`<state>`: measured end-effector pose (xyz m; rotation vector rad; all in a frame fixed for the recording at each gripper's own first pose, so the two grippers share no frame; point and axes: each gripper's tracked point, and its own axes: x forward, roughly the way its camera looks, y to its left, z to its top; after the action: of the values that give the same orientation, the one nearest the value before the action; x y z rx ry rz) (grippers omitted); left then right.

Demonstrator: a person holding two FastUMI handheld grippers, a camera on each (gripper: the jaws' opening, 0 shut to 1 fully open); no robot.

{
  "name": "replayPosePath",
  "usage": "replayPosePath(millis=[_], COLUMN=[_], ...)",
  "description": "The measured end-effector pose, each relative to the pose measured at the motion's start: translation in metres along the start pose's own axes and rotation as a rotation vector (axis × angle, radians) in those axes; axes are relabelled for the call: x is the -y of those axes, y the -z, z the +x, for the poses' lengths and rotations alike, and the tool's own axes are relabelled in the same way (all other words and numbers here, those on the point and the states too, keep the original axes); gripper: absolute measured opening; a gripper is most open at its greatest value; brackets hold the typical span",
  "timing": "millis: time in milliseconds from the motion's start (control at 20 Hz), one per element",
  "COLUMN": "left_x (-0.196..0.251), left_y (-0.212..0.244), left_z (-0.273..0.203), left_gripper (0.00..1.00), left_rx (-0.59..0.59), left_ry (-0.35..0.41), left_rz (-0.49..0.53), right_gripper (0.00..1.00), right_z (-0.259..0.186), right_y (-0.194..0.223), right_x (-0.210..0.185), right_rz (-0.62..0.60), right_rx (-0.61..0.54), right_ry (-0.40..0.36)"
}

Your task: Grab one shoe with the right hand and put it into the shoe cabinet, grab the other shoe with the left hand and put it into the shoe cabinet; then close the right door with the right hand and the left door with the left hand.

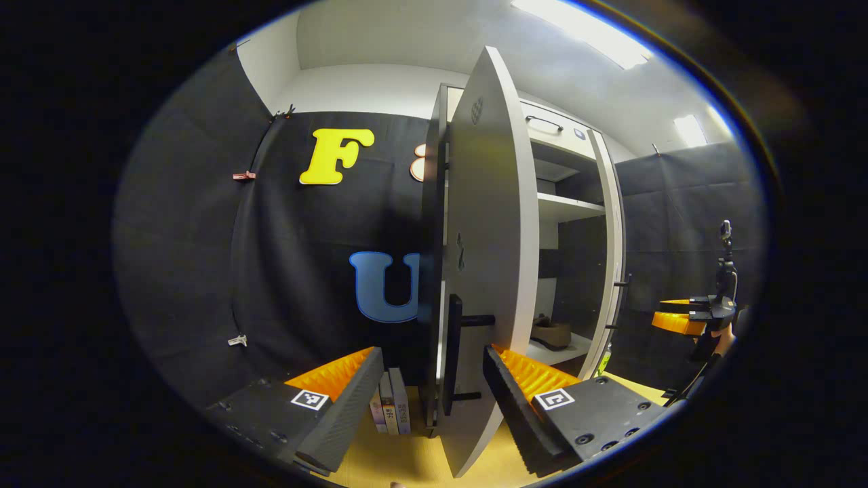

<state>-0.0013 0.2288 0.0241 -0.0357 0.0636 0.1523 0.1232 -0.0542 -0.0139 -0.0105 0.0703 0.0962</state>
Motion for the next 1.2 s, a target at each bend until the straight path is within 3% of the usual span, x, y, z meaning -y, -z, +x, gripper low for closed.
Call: replayPosePath(millis=[300,650,700,750,900,1200], left_x=[0.051,0.117,0.127,0.135,0.160,0.165], left_y=[0.008,0.008,0.008,0.009,0.009,-0.003], left_z=[0.015,0.053,0.061,0.068,0.091,0.076], left_gripper=[0.93,0.92,0.87,0.93,0.94,0.95], left_rx=[0.001,0.001,0.004,0.009,0.005,0.017], left_ry=[0.107,0.186,0.203,0.218,0.274,0.238], left_rz=[-0.116,-0.043,-0.053,-0.071,-0.125,-0.046], right_gripper=[0.95,0.96,0.96,0.96,0.96,0.96], right_z=[0.011,0.028,0.031,0.033,0.037,0.031], right_y=[0.004,0.006,0.006,0.005,0.006,0.003], right_x=[-0.002,0.020,0.024,0.026,0.036,0.039], right_rz=[0.051,0.064,0.068,0.070,0.077,0.084], right_rx=[-0.002,-0.005,-0.005,-0.007,-0.006,0.000], right_ry=[-0.038,-0.036,-0.034,-0.031,-0.025,-0.024])
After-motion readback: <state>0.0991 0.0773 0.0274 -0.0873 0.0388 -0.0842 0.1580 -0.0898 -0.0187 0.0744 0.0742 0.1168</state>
